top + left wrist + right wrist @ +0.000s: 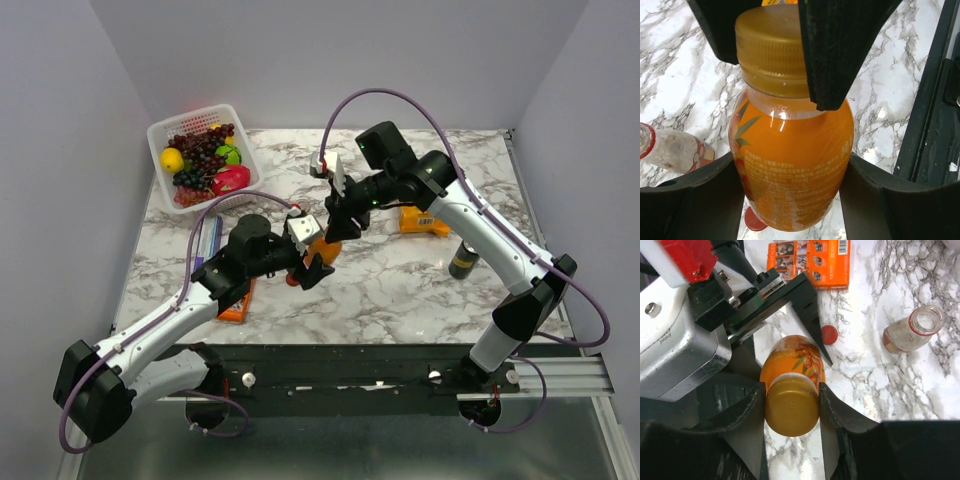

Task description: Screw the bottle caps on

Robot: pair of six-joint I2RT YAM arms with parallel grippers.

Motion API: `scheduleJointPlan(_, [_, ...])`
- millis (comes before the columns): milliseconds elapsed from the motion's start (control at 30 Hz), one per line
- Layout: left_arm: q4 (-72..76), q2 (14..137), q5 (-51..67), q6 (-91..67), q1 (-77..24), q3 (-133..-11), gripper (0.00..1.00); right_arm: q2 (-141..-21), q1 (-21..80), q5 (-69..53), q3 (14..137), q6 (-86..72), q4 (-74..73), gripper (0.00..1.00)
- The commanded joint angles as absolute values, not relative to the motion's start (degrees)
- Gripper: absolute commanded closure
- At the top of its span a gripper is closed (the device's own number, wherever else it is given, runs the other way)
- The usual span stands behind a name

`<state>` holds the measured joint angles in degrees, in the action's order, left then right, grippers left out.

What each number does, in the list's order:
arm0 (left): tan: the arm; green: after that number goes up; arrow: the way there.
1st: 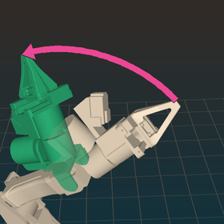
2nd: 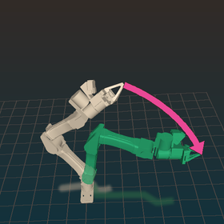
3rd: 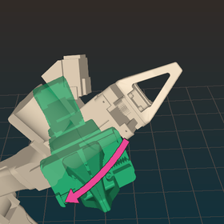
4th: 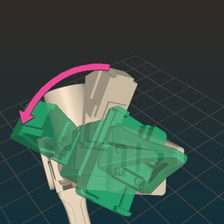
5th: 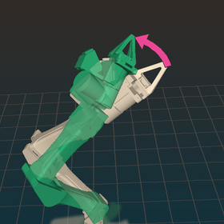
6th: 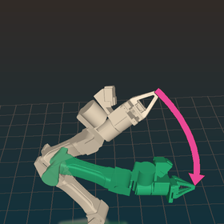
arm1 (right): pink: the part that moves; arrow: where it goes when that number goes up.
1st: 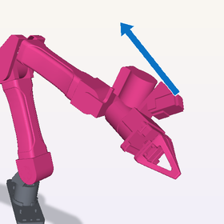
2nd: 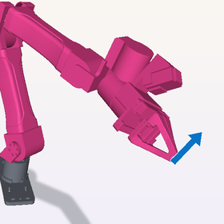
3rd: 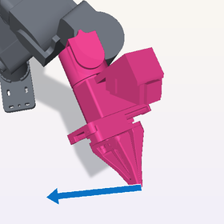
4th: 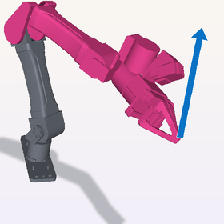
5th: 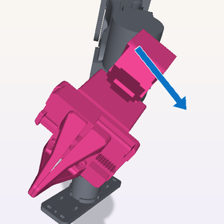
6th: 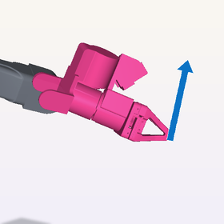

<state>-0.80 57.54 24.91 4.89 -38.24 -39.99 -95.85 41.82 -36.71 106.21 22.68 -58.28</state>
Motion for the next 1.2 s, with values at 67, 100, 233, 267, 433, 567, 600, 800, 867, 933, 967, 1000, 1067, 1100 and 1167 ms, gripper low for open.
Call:
scheduleJointPlan(67, [-4.3, 57.1, 19.3, 8.3, -36.9, -40.9, 0.01, -93.6, 37.9, -27.0, 104.9, 35.5, -68.1, 0.9])
scheduleJointPlan(100, [-6.7, 56.2, 18.6, 10.6, -36.3, -40.3, 0.01, -93.9, 36.6, -26.1, 104.7, 36.6, -68.6, 0.91])
scheduleJointPlan(233, [-10.9, 53.4, 13.6, 16.0, -33.8, -37.9, 0.01, -95.5, 33.9, -20.8, 102.5, 43.2, -69.2, 0.9])
scheduleJointPlan(267, [-11.6, 52.7, 12.8, 16.8, -33.4, -37.4, 0.01, -96.1, 33.4, -18.9, 102.1, 44.1, -68.8, 0.91])
scheduleJointPlan(433, [-18.1, 50.1, 13.0, 17.6, -30.4, -37.8, 0.01, -100.0, 28.7, -17.9, 99.8, 46.5, -64.6, 0.9])
scheduleJointPlan(567, [-20.9, 49.0, 17.4, 16.0, -25.9, -38.0, 0.01, -103.7, 26.5, -19.5, 100.9, 46.8, -61.8, 0.89])
scheduleJointPlan(600, [-21.5, 49.0, 18.2, 16.0, -23.8, -38.2, 0.01, -104.3, 25.8, -19.7, 101.1, 47.0, -61.0, 0.89])
scheduleJointPlan(800, [-21.9, 49.5, 22.3, 13.5, -17.0, -39.8, 0.01, -110.3, 24.8, -21.0, 103.6, 46.1, -58.1, 0.85])
scheduleJointPlan(867, [-22.1, 49.5, 23.3, 13.3, -14.9, -40.3, 0.01, -111.7, 24.7, -21.4, 104.5, 46.0, -57.7, 0.83])
scheduleJointPlan(933, [-22.1, 49.3, 23.9, 13.1, -13.1, -40.4, 0.01, -112.1, 24.5, -21.6, 104.5, 46.0, -57.4, 0.82])
scheduleJointPlan(967, [-22.1, 49.3, 24.1, 12.9, -12.6, -40.4, 0.01, -112.1, 24.3, -21.6, 104.4, 46.0, -57.1, 0.81])
scheduleJointPlan(1000, [-21.9, 49.3, 24.4, 12.8, -12.0, -40.3, 0.01, -112.1, 24.1, -22.0, 103.5, 45.9, -56.4, 0.81])
scheduleJointPlan(1067, [-21.7, 49.3, 24.9, 12.7, -10.0, -40.1, 0.01, -111.6, 23.7, -22.4, 102.2, 46.0, -54.9, 0.8])
scheduleJointPlan(1100, [-21.6, 49.0, 25.0, 12.7, -9.4, -40.0, 0.01, -111.1, 23.5, -22.4, 101.3, 46.1, -54.3, 0.79])
scheduleJointPlan(1167, [-21.7, 49.0, 25.4, 12.4, -8.2, -39.8, 0.01, -110.6, 23.3, -22.2, 98.9, 46.6, -53.4, 0.78])
